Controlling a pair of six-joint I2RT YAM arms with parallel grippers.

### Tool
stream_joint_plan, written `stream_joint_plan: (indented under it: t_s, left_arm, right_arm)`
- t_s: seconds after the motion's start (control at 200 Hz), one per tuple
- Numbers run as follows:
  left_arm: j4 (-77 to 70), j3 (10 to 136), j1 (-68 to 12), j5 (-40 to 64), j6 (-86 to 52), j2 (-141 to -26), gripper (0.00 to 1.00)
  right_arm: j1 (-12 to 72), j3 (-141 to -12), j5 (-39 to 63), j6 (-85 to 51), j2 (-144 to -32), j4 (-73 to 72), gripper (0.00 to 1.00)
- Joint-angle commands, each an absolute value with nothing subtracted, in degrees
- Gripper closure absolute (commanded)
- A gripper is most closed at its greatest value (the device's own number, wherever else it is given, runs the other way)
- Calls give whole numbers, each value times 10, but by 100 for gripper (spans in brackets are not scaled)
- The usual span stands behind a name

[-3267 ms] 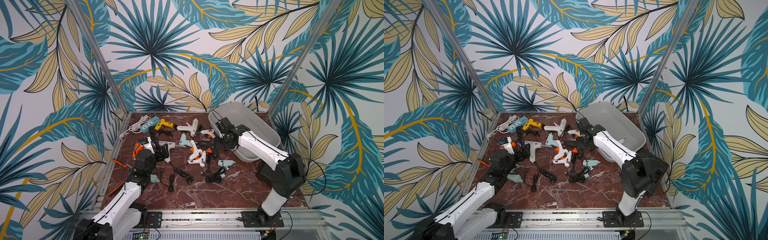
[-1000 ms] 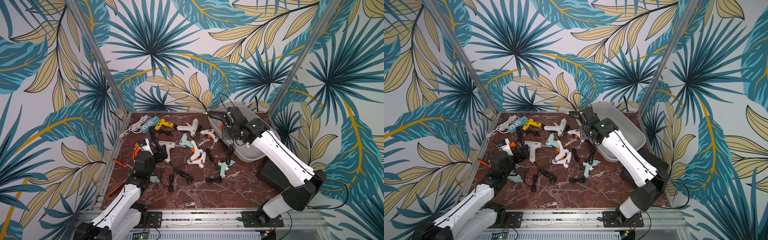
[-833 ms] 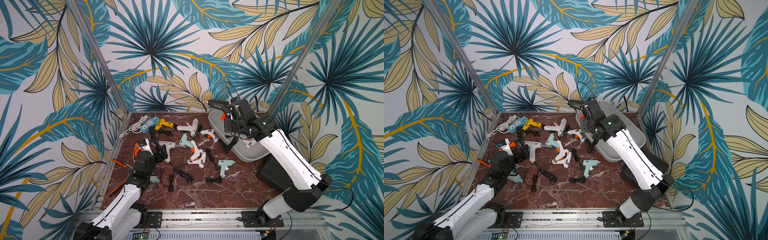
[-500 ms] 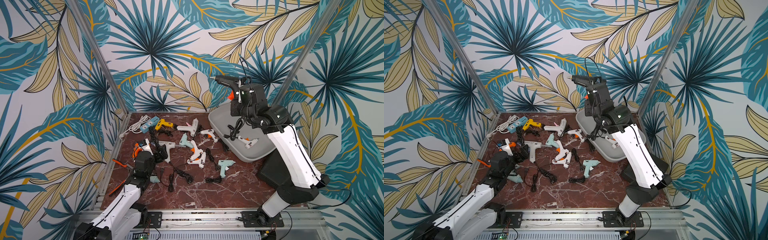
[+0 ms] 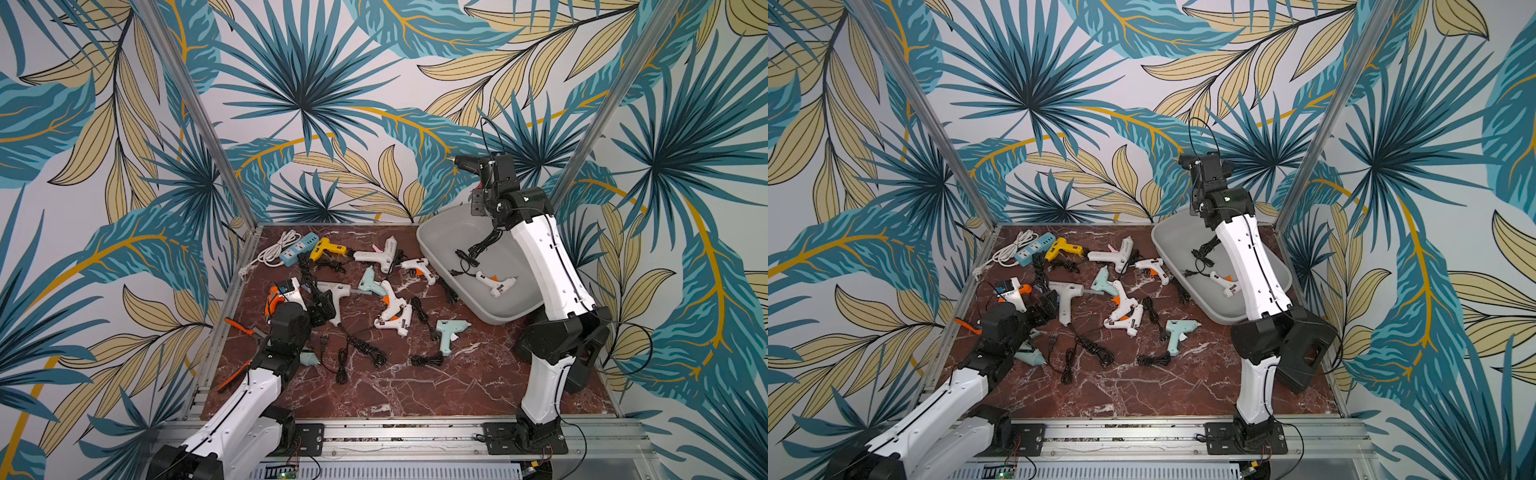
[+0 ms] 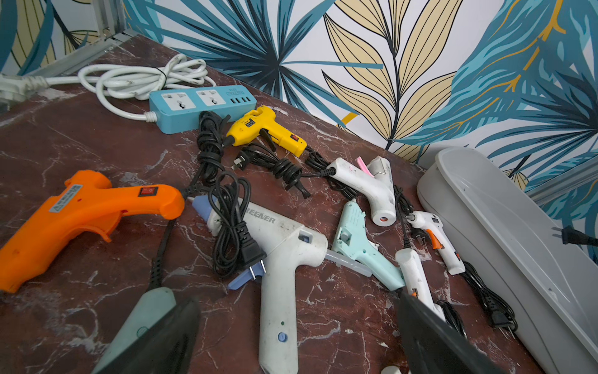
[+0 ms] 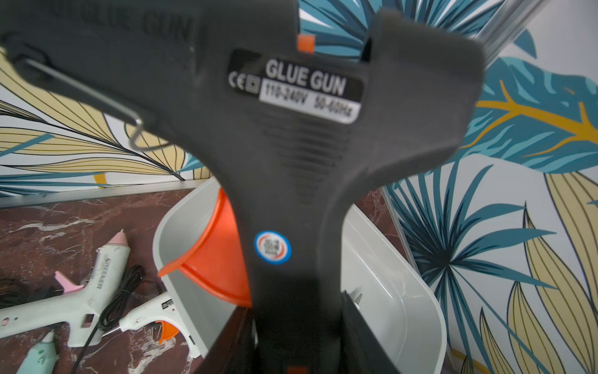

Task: Put the hot melt glue gun into the storage box
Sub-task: Place the hot melt adhesive gun in the storage box.

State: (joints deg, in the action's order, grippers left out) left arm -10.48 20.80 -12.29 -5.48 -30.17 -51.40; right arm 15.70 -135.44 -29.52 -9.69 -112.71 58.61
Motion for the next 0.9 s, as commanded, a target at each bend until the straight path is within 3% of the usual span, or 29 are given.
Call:
stream_joint_plan:
  t_s: [0.0,0.892]
  left_arm:
    - [-100,206,-124,-63,-291,-510,0]
    - [-71,216,-124,-74,-285,-488,0]
  right_arm:
    - [154,-1332,-256,-124,-1131,561,100]
    - [95,-1292,-107,-122,-1331,563,100]
